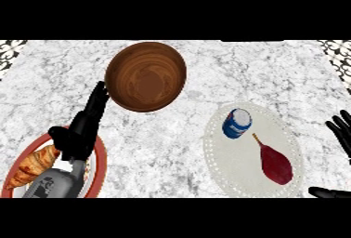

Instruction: Pick the pear from the placemat and place it in the bowl

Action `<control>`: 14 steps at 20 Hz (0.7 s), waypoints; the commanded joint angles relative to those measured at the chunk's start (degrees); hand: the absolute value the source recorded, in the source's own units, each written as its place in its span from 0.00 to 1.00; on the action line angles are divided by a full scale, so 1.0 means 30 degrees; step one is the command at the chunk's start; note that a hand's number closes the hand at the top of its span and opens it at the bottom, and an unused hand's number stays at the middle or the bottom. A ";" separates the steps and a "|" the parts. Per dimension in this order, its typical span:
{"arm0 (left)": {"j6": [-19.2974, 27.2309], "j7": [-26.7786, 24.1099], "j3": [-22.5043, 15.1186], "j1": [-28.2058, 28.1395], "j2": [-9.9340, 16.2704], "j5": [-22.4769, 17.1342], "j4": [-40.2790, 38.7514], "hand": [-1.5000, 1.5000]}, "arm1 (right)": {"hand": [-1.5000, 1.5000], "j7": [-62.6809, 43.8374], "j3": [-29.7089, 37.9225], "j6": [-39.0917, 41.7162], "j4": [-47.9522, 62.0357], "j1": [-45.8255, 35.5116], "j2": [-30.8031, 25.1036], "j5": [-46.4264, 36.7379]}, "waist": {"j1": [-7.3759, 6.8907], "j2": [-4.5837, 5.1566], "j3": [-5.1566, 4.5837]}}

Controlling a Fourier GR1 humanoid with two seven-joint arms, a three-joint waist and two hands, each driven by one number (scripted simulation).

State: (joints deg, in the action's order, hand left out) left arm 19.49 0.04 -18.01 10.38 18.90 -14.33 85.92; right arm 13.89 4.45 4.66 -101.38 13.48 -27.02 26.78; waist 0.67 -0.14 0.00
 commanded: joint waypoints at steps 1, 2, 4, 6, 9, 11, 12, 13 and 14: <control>0.0239 0.0252 -0.0397 -0.0594 -0.0283 0.0701 0.0767 0.50 | 0.00 -0.3570 0.1886 -0.0287 -0.1324 -0.0306 -0.2175 0.0867 | -0.0163 0.0007 -0.0016; 0.0170 0.0862 0.0002 -0.0021 -0.0477 0.0465 0.0734 0.50 | 0.00 -0.3244 0.1656 0.0577 -0.0570 -0.0114 -0.2228 0.0445 | -0.0155 0.0025 -0.0006; -0.0177 0.0444 0.0314 0.0404 -0.0352 0.0539 0.0111 0.50 | 0.00 -0.6141 0.1779 0.0560 -0.0535 -0.2498 -0.3466 0.1611 | -0.0296 0.0065 -0.0018; -0.0284 0.1212 0.0110 -0.0164 -0.0309 0.0336 0.1108 0.50 | 0.00 -0.6733 0.2362 0.2685 0.0336 -0.1948 -0.4688 0.2791 | -0.0308 0.0045 -0.0007; -0.0722 0.0482 0.0427 0.0490 -0.0653 0.0475 -0.0350 0.50 | 0.00 -0.8829 0.1736 0.2908 -0.0058 -0.2350 -0.5488 0.2529 | -0.0161 0.0067 -0.0022; -0.0167 0.0708 0.0244 0.0648 -0.1082 0.1076 -0.0419 0.50 | 0.00 -0.9148 0.0539 0.3205 0.0218 -0.2154 -0.4928 0.1738 | -0.0160 0.0068 -0.0011; -0.0124 -0.0077 0.0391 0.0683 -0.1245 0.1335 -0.0859 0.50 | 0.00 -0.8886 0.0039 0.3699 0.1498 -0.3253 -0.4900 0.1200 | -0.0307 0.0105 -0.0006; -0.0765 0.0770 0.0472 0.0897 -0.0845 0.1066 -0.0589 0.50 | 0.00 -0.8757 -0.0736 0.3394 0.1747 -0.3239 -0.4300 0.0125 | -0.0318 0.0093 -0.0001; -0.1128 0.0057 0.0666 -0.0525 -0.0687 0.0781 0.0426 0.50 | 0.00 -0.9754 -0.0479 0.3508 0.1559 -0.3561 -0.4334 0.0752 | -0.0363 0.0055 -0.0005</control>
State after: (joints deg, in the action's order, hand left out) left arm 17.97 1.34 -16.88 10.99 16.70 -11.70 86.16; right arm -10.86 5.07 13.27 -98.62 5.32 -39.79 29.88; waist -0.21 0.03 0.00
